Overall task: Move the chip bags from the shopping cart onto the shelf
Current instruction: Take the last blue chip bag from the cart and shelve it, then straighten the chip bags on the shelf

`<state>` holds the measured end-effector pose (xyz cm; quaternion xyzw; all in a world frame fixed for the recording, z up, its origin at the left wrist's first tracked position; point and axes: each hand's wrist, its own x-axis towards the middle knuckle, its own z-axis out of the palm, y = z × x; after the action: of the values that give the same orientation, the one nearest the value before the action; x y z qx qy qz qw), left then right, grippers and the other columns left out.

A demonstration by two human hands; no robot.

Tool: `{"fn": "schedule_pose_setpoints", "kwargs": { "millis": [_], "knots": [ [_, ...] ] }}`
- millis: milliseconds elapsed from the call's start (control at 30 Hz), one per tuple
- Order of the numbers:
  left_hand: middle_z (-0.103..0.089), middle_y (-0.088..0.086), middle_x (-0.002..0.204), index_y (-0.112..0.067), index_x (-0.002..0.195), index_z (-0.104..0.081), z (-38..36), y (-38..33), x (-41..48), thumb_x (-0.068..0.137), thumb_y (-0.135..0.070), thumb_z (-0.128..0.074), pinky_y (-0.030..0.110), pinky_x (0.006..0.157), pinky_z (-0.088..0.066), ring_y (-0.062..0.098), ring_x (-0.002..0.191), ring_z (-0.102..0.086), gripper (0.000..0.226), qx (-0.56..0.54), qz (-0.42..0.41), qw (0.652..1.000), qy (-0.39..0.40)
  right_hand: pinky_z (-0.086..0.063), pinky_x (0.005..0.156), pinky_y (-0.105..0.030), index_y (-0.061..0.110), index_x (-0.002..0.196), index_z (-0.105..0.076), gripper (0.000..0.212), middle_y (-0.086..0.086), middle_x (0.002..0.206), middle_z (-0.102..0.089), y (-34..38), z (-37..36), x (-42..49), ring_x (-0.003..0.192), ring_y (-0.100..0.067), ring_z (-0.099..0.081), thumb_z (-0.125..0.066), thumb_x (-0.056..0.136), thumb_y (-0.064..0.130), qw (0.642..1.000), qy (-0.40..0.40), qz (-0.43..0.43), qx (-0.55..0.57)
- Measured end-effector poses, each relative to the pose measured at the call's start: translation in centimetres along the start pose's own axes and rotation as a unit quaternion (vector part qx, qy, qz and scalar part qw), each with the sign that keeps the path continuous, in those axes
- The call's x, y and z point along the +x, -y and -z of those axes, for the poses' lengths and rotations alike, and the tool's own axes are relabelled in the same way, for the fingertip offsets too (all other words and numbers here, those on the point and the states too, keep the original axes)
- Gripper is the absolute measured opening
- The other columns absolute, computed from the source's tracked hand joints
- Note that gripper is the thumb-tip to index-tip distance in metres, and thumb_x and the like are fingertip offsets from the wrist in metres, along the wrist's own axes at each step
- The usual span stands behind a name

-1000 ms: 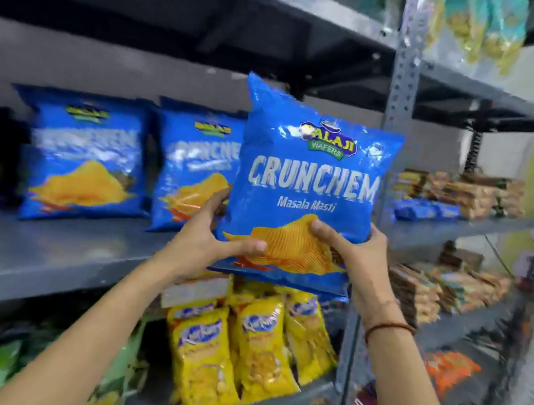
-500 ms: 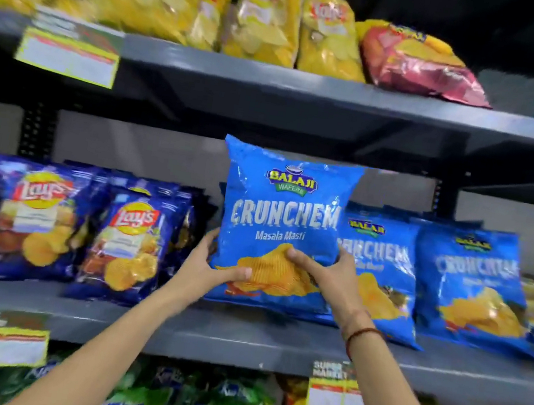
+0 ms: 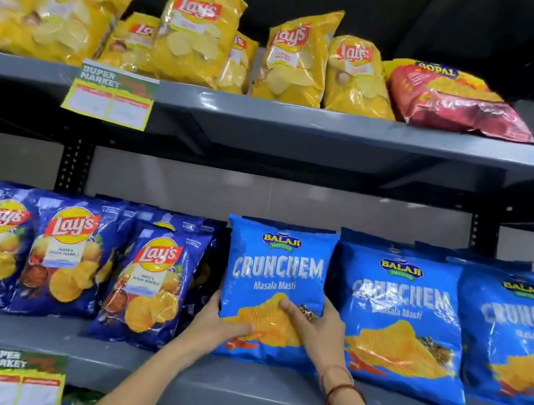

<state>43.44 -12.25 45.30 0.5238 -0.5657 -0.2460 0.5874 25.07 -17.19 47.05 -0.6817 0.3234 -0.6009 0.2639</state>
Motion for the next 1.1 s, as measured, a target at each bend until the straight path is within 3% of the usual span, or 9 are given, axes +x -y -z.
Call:
{"fn": "schedule_pose_setpoints", "kwargs": {
  "millis": [100, 167, 267, 333, 500, 667, 767, 933, 1100],
  "knots": [
    [-0.066, -0.007, 0.103, -0.02, 0.13, -0.038, 0.0, 0.4, 0.2, 0.071, -0.021, -0.079, 0.015, 0.059, -0.051, 0.009, 0.087, -0.067, 0.072, 0.02, 0.005, 1.0, -0.005, -0.043, 0.056, -0.018, 0.008, 0.128, -0.048, 0.078, -0.001, 0.07, -0.06, -0.8, -0.2, 0.2, 0.054, -0.008, -0.048, -0.071, 0.07, 0.054, 0.998, -0.013, -0.012, -0.064],
    [-0.065, -0.008, 0.105, -0.021, 0.129, -0.038, 0.0, 0.4, 0.1, 0.07, -0.026, -0.079, 0.016, 0.064, -0.051, 0.009, 0.09, -0.066, 0.072, 0.037, 0.005, 0.999, -0.011, -0.04, 0.049, -0.016, 0.006, 0.13, -0.045, 0.082, -0.002, 0.063, -0.056, -1.0, -0.2, 0.1, 0.05, -0.008, -0.044, -0.07, 0.07, 0.057, 0.995, -0.026, -0.005, -0.091],
    [-0.061, -0.007, 0.113, -0.022, 0.13, -0.037, -0.1, 0.1, -0.4, 0.069, -0.034, -0.079, 0.027, 0.087, -0.05, 0.012, 0.104, -0.06, 0.075, 0.088, -0.024, 0.995, -0.041, -0.052, 0.086, -0.028, 0.012, 0.138, -0.037, 0.094, -0.008, 0.112, -0.066, -1.0, -0.2, -0.4, 0.1, -0.018, -0.062, -0.065, 0.068, 0.068, 0.994, -0.033, 0.035, -0.101],
    [-0.047, -0.006, 0.129, -0.021, 0.138, -0.03, -0.1, -0.4, -1.1, 0.069, -0.039, -0.077, 0.031, 0.102, -0.038, 0.012, 0.12, -0.045, 0.086, 0.142, -0.065, 0.985, -0.073, -0.039, 0.107, -0.038, 0.01, 0.144, -0.028, 0.094, -0.008, 0.143, -0.046, -0.7, -0.1, -0.9, 0.132, -0.023, -0.042, -0.064, 0.074, 0.061, 0.987, -0.061, 0.059, -0.139],
    [-0.035, -0.004, 0.14, -0.023, 0.142, -0.025, 1.6, -1.8, -3.9, 0.079, -0.041, -0.067, 0.029, 0.101, -0.036, 0.014, 0.128, -0.038, 0.078, 0.228, -0.176, 0.946, -0.149, -0.046, 0.09, -0.038, 0.005, 0.128, -0.048, 0.064, -0.016, 0.121, -0.056, 1.7, -0.6, -2.0, 0.109, -0.025, -0.049, -0.051, 0.083, 0.051, 0.926, -0.205, 0.198, -0.249],
    [-0.047, -0.004, 0.13, -0.022, 0.13, -0.045, 7.3, -2.1, -6.3, 0.083, -0.043, -0.058, 0.027, 0.095, -0.04, 0.012, 0.119, -0.046, 0.053, 0.31, -0.252, 0.892, -0.21, -0.039, 0.095, -0.029, 0.008, 0.117, -0.056, 0.051, -0.011, 0.113, -0.059, 4.2, -4.9, -3.4, 0.107, -0.017, -0.046, -0.055, 0.081, 0.044, 0.952, -0.128, 0.238, -0.141],
    [-0.05, -0.005, 0.126, -0.022, 0.126, -0.048, 11.3, -1.4, -7.5, 0.083, -0.048, -0.051, 0.026, 0.09, -0.04, 0.011, 0.115, -0.047, 0.05, 0.332, -0.239, 0.881, -0.239, -0.046, 0.091, -0.033, 0.014, 0.12, -0.054, 0.055, 0.0, 0.113, -0.056, 6.3, -8.2, -4.1, 0.103, -0.017, -0.051, -0.063, 0.079, 0.049, 0.984, -0.006, 0.169, -0.049],
    [-0.054, 0.003, 0.131, -0.015, 0.128, -0.051, 16.7, 0.9, -9.2, 0.088, -0.05, -0.036, 0.033, 0.098, -0.039, 0.019, 0.122, -0.047, 0.055, 0.411, -0.168, 0.862, -0.246, -0.041, 0.068, -0.017, 0.008, 0.131, -0.042, 0.07, 0.01, 0.089, -0.052, 8.9, -12.5, -4.6, 0.08, -0.007, -0.051, -0.073, 0.076, 0.038, 0.988, 0.151, 0.005, 0.01],
    [-0.06, 0.006, 0.125, -0.012, 0.127, -0.053, 18.2, 2.9, -10.4, 0.087, -0.049, -0.026, 0.038, 0.095, -0.043, 0.023, 0.117, -0.053, 0.06, 0.464, -0.087, 0.864, -0.177, -0.047, 0.097, -0.033, 0.012, 0.134, -0.037, 0.087, -0.005, 0.127, -0.059, 7.3, -16.1, -4.7, 0.109, -0.02, -0.058, -0.083, 0.064, 0.037, 0.97, 0.188, -0.136, 0.076]
  ]
}}
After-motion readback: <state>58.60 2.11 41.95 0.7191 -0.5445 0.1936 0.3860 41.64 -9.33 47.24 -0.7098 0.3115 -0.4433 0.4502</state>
